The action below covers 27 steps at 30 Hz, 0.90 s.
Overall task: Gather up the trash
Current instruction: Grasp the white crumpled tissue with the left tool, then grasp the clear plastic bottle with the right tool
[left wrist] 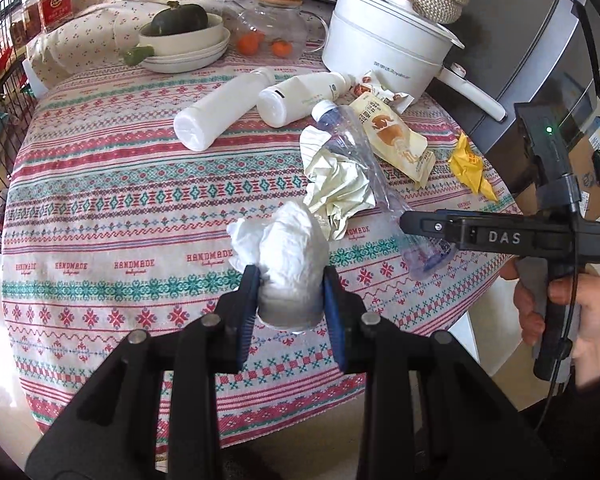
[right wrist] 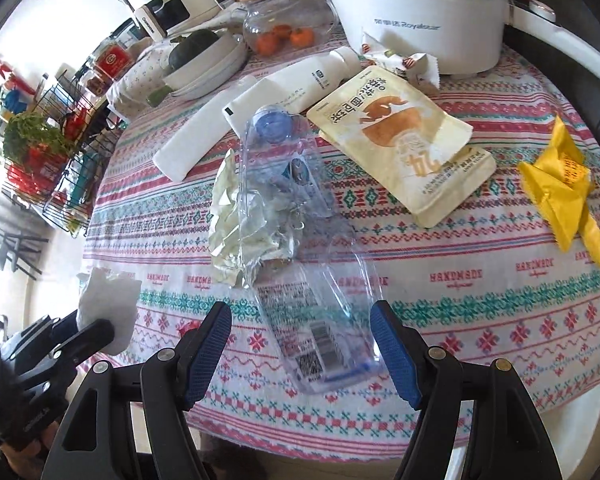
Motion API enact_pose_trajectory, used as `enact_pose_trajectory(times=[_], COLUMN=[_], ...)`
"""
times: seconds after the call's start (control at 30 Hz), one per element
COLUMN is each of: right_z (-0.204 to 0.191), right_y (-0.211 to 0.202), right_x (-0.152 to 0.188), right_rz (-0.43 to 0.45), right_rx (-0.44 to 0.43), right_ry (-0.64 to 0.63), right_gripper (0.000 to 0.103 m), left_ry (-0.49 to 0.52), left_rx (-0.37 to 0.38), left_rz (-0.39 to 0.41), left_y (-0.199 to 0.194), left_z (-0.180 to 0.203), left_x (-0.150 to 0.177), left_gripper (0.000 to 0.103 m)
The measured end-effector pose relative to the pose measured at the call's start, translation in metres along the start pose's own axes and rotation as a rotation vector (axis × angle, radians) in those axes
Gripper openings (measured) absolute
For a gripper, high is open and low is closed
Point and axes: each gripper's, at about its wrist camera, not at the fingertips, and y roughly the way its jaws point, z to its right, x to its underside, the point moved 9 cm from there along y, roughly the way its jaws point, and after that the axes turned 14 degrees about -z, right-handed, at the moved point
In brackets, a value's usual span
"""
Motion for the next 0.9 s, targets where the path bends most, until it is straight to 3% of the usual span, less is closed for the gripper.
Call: enact_pose_trajectory(times=[0.13,0.37,0.5,0.7,0.9], right_z=[0.000,0.000,0.001,0.001,-0.007], right_y=[0.018,0.035,0.046,0.041,0.010], right_x=[-0.014,-0.024,-0.024,-0.020,-0.010], right_rz=[-0.020,-0.035,-0.058,-0.037,-0.010], right_rx=[0.000,-0.109,-0.187,-0.177,-0.270], right_ry=[0.023,0.066,0.106,0.108,0.106], right_gripper=[0.077,0.086,0.085,0.083,0.081], left_ry=[-0.004,-0.002,-0.004,0.002,0.016], left_rx=[0.016,0.024,0.024,0.027,0.035], left_rz=[-0.008,-0.012,-0.015,-0.009,0.011], left_y=[0.001,0.002,0.004,0.002,-0.005], left_z=[0.000,0.002,0.003,0.006,0.013], left_x=[0.002,0.001,-0.001,-0.002,-0.002], left_gripper=[0.033,0.033,0.033,0.033,0.033])
